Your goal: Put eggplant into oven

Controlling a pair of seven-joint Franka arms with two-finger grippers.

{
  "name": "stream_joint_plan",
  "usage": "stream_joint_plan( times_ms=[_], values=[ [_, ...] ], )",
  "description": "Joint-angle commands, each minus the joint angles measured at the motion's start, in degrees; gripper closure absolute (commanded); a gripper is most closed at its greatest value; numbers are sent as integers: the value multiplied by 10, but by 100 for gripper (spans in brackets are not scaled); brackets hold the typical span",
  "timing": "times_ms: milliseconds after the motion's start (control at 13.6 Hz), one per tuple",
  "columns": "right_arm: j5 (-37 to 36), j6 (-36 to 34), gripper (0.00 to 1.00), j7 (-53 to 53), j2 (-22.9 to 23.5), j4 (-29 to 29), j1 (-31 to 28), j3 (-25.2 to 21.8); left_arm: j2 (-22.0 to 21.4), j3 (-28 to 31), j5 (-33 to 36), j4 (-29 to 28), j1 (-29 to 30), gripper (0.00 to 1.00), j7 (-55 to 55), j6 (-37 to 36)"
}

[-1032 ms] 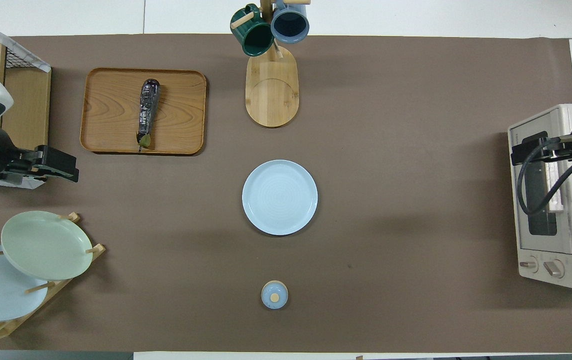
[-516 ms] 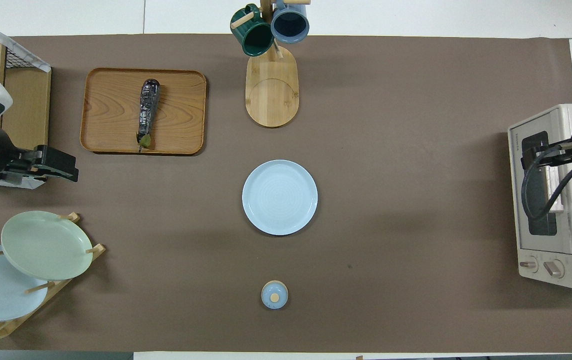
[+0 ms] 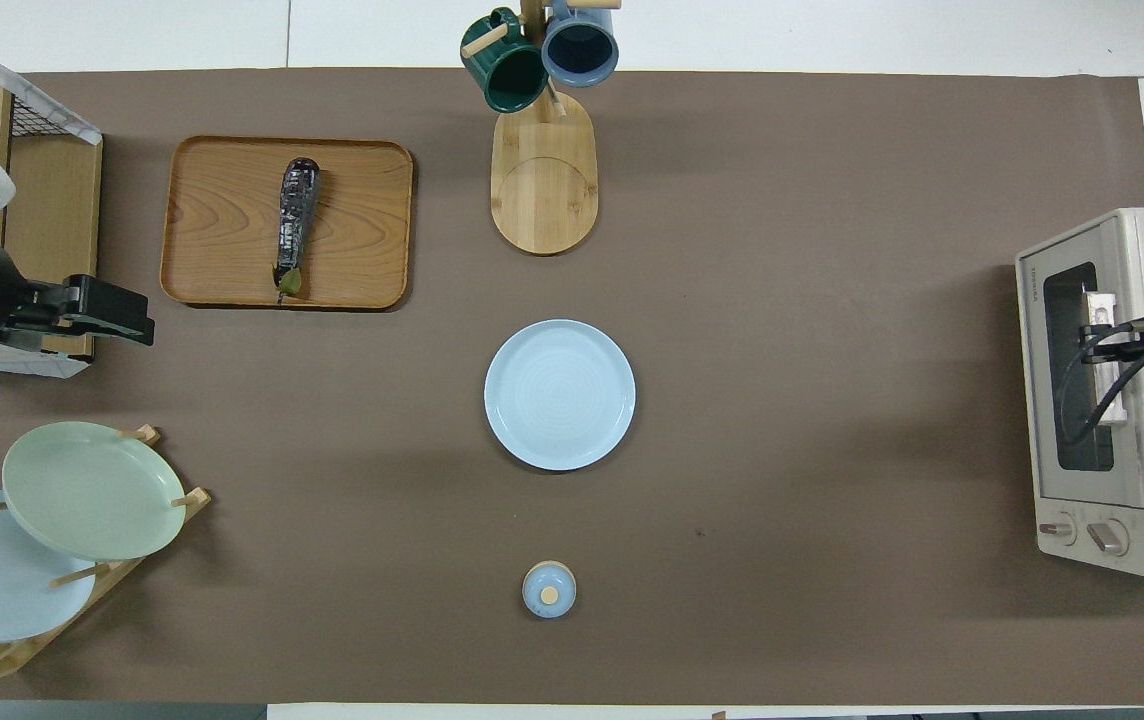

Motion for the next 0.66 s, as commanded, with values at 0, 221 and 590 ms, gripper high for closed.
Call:
stream_joint_plan(
  times_ms=[0, 221, 590],
  values=[
    [-14, 13, 100, -24, -13, -30, -18, 4, 8, -5, 7, -1, 6, 0, 1, 19],
    [-28, 11, 100, -31, -13, -32, -18, 4, 51, -5, 8, 2, 5, 0, 3, 69],
    [-53, 12, 100, -47, -10, -27, -21, 4, 178, -5, 11, 23, 8, 0, 33, 189]
  ],
)
